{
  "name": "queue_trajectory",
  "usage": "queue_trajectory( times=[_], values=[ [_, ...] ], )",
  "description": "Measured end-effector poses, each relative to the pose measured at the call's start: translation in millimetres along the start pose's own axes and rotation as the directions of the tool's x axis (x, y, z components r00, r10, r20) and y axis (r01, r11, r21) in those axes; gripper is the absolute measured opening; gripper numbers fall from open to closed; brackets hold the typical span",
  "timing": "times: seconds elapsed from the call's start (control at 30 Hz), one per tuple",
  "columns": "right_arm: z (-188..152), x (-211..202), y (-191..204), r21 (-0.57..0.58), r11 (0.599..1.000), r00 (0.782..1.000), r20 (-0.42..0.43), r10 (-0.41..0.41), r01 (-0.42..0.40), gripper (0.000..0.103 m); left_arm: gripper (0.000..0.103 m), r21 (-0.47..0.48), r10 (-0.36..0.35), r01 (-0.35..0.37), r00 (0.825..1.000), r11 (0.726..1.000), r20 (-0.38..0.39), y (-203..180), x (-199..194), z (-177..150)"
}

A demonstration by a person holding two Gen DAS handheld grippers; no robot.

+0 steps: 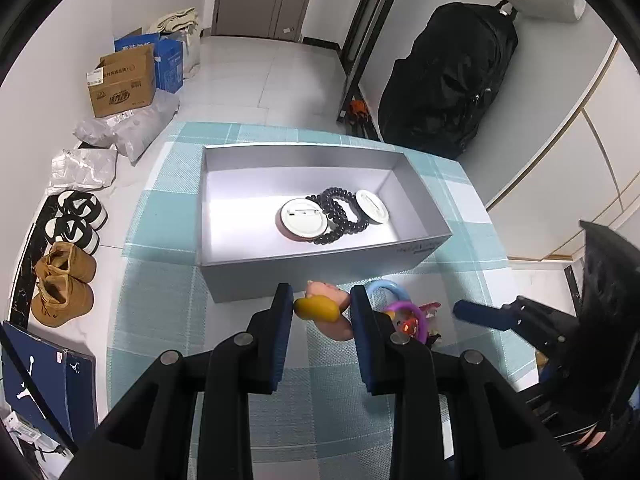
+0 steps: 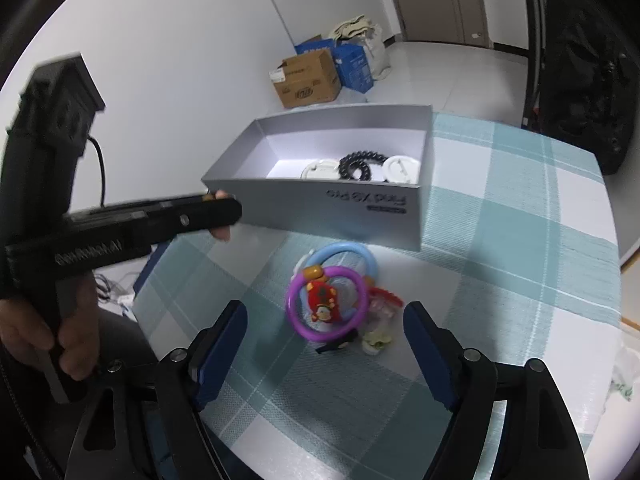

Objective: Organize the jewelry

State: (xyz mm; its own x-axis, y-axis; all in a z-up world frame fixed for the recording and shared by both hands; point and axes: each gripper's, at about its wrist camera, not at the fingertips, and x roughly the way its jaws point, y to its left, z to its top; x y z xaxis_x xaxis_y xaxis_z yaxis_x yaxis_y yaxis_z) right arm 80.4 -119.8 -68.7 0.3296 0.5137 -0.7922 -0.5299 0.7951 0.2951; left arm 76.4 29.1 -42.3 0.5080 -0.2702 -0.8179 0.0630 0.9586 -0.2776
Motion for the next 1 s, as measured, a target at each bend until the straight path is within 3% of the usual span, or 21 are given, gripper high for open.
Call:
queue_trajectory(
  times=[0.07, 0.17, 0.5, 0.67, 0.83, 0.87, 1.0],
  values=[
    [-0.6, 4.8, 1.0, 0.001, 1.0, 1.0, -0.015, 0.005, -0.005, 0.07, 0.023, -0.003, 0.0, 0.0, 1.0, 1.0, 0.001, 1.0, -0.3, 0.0],
    [-1.2, 8.9, 1.4, 0.005, 1.0, 1.0, -0.019, 0.003, -0.003, 0.069, 0.023, -0.008, -0.004, 0.004, 1.0, 1.0, -0.002, 2.9, -0.6, 0.1],
    [-2.1, 21.8, 29.3, -0.147, 0.98, 0.991, 0.013, -0.136, 0.136, 0.07, 0.023, -0.024, -0.012, 0.012, 1.0, 1.0, 0.007, 5.6, -6.3, 0.2],
    [-11.0, 35.0, 56.8, -0.318, 0.913, 0.966, 0.044, -0.255, 0.255, 0.068, 0.023, -0.058, -0.014, 0.014, 1.0, 0.998, 0.004, 12.4, -6.7, 1.0],
    [-20.0, 47.2, 70.2, -0.389, 0.861, 0.943, 0.072, -0.325, 0.327, 0.056, 0.023, -0.075, -0.018, 0.018, 1.0, 0.997, 0.008, 16.4, -8.4, 1.8],
    [-19.0, 45.9, 68.1, -0.38, 0.866, 0.944, 0.074, -0.322, 0.325, 0.052, 0.023, -0.077, -0.019, 0.02, 1.0, 0.997, 0.008, 17.2, -8.5, 2.0],
    [-11.3, 39.9, 53.3, -0.285, 0.923, 0.965, 0.049, -0.256, 0.26, 0.049, 0.023, -0.085, -0.025, 0.025, 1.0, 0.996, 0.008, 18.0, -8.3, 2.3]
  ],
)
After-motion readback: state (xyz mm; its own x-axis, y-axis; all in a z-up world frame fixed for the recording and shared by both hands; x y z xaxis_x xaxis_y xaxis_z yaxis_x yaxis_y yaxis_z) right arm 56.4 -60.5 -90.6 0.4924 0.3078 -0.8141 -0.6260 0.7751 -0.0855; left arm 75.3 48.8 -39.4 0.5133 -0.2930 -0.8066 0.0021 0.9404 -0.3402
